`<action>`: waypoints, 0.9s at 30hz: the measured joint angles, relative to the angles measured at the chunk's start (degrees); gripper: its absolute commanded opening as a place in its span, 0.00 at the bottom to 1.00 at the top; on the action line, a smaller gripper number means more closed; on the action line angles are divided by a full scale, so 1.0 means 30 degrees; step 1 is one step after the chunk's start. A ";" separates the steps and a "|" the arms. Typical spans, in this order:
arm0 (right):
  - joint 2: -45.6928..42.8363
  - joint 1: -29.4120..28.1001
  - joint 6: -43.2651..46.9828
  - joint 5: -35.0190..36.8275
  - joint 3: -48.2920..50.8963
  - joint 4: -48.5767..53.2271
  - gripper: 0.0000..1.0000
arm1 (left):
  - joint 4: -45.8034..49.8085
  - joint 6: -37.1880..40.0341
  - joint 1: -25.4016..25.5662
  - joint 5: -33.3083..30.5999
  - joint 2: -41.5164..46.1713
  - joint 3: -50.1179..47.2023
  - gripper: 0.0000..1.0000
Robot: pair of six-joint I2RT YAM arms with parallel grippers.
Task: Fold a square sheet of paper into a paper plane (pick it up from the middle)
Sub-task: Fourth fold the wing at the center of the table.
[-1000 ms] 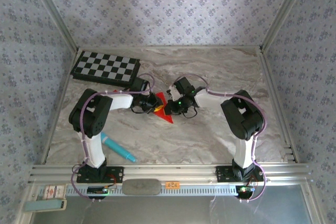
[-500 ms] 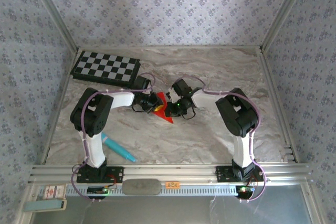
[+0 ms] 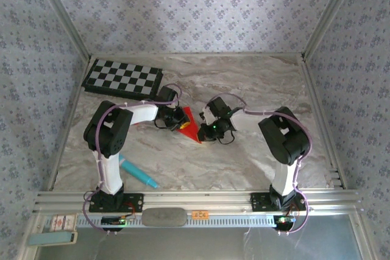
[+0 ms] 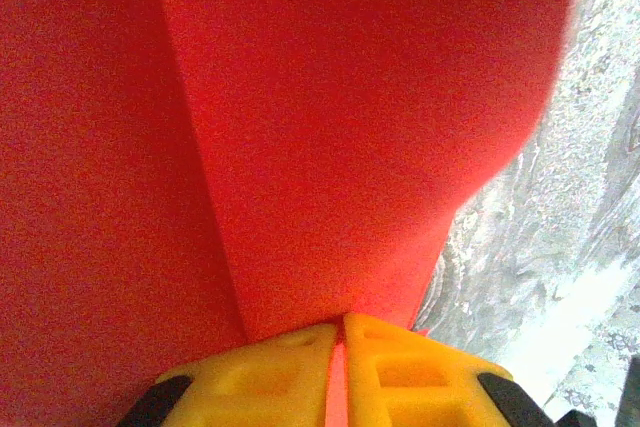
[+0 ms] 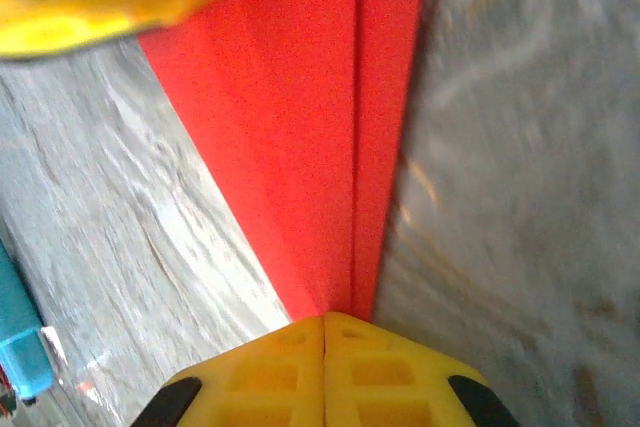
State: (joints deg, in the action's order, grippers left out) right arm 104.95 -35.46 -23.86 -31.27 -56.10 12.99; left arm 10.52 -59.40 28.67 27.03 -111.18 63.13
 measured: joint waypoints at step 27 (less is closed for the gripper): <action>0.1013 -0.0627 -0.0168 0.1377 -0.2426 0.0095 0.08 | 0.0066 -0.0160 0.0109 0.0138 0.0051 0.0160 0.15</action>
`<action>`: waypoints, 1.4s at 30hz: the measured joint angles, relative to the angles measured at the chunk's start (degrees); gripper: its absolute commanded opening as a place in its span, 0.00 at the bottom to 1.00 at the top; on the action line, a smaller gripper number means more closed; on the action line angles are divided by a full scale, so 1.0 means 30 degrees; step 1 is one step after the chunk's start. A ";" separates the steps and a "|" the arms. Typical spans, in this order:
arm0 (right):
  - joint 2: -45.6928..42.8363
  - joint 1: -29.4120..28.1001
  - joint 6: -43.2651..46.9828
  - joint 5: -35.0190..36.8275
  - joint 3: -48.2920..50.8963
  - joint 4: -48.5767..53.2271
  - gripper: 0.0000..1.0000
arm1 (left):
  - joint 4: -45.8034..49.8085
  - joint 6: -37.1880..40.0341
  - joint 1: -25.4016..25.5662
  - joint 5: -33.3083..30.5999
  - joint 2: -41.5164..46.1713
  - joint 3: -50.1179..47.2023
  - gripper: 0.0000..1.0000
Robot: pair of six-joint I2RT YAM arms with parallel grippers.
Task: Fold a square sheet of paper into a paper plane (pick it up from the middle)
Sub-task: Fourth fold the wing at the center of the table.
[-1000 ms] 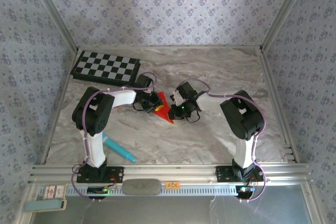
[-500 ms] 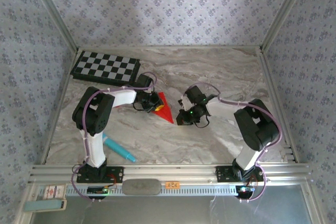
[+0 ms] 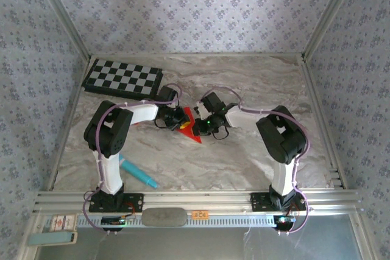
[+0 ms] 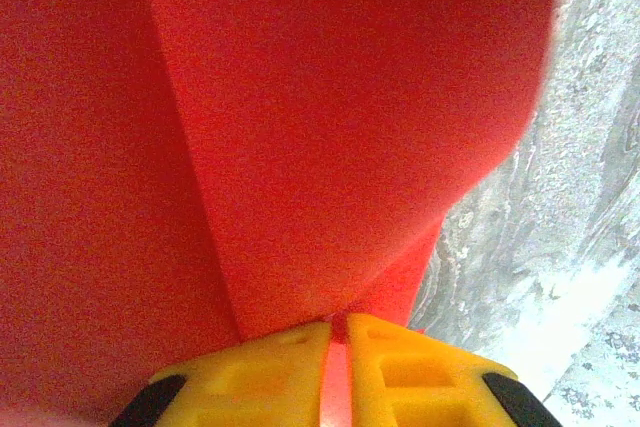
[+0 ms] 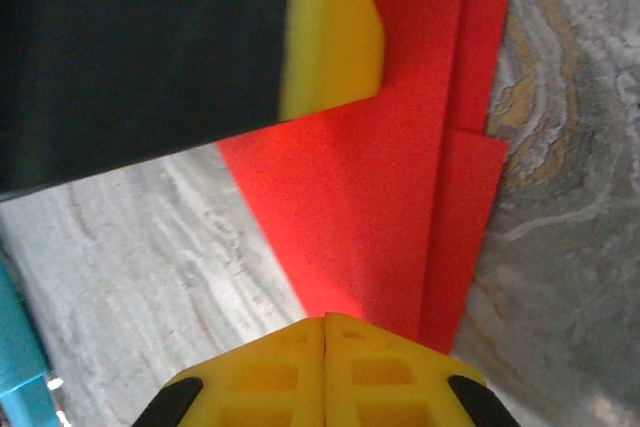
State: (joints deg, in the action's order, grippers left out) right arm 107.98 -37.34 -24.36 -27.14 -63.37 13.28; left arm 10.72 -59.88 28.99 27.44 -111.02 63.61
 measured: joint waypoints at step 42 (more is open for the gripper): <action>0.0605 0.0488 0.1515 0.0823 -0.0211 0.0780 0.07 | 0.0699 0.5821 -0.2186 0.2433 -0.2040 0.2688 0.22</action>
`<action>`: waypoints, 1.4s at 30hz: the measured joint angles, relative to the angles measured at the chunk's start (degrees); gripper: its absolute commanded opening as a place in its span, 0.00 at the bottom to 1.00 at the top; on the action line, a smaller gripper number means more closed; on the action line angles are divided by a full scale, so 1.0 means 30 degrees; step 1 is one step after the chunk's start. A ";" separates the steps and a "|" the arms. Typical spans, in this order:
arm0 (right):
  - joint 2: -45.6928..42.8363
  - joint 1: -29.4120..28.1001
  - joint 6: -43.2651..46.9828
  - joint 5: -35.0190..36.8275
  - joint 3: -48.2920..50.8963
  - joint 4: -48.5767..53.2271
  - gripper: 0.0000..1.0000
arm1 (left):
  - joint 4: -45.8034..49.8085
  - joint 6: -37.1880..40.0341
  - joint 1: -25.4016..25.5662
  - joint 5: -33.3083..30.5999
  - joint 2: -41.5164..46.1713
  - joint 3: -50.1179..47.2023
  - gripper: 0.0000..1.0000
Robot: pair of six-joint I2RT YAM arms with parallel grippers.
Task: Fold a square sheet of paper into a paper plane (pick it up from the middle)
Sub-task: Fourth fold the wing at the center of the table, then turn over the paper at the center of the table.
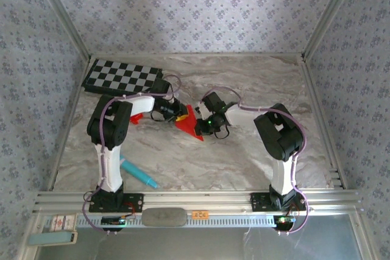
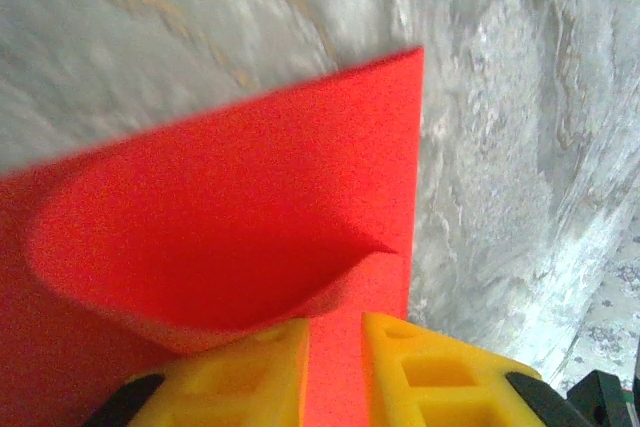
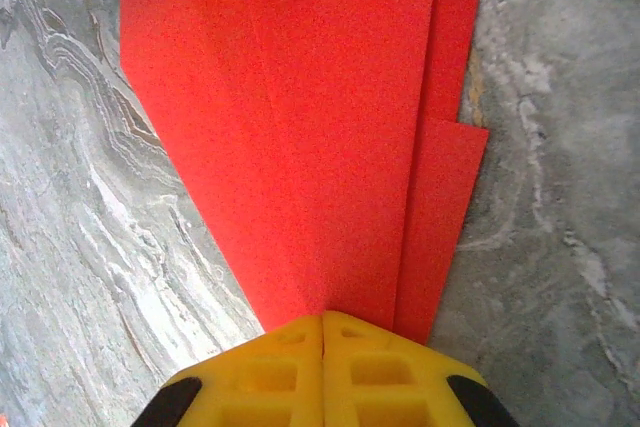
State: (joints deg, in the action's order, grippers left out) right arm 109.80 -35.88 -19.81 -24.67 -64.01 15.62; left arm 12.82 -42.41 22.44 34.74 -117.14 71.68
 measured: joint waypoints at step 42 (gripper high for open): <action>-0.3060 0.1756 -0.0663 -0.0291 0.0903 -0.1523 0.42 | 0.0321 -0.0976 -0.0750 -0.5231 0.8633 -0.2404 0.57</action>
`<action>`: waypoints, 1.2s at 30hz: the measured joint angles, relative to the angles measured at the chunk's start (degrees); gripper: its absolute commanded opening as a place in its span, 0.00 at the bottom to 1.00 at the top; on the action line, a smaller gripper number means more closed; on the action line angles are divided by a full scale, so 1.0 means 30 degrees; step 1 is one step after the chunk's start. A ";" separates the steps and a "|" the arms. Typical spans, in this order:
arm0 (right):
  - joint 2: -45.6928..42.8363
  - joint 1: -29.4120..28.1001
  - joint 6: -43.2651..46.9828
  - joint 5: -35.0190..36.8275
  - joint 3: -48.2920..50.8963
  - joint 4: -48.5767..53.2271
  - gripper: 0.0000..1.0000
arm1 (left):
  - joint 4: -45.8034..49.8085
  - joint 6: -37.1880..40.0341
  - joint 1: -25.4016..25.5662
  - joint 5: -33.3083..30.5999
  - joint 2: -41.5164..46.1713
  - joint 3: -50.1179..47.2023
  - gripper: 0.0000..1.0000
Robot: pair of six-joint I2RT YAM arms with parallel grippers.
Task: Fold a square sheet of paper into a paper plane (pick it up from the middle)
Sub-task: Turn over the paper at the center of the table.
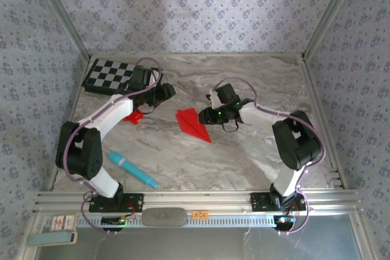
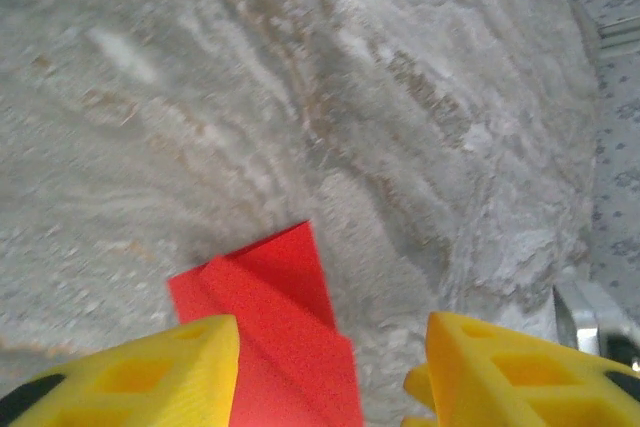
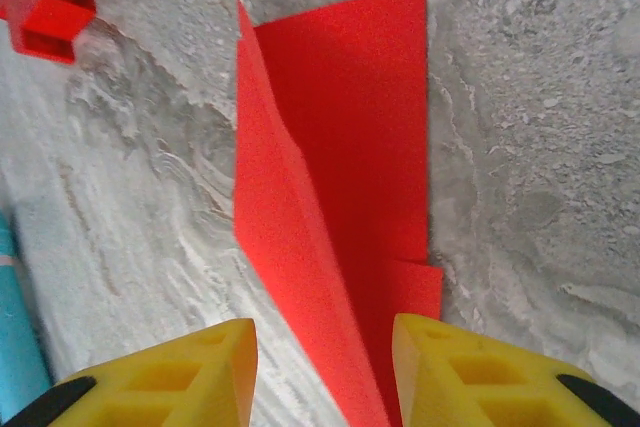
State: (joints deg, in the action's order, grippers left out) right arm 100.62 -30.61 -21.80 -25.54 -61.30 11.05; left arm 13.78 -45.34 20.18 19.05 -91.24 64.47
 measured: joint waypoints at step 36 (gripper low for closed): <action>-0.0168 0.1450 -0.6688 -0.8284 -0.0707 -0.9908 0.03 | -1.2160 -0.5799 0.1530 0.4262 0.4561 -0.8225 0.70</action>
State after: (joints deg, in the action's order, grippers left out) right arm 100.12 -26.26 -41.87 -50.39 -63.42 -18.68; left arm -22.70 -62.74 24.77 31.83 -77.56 39.79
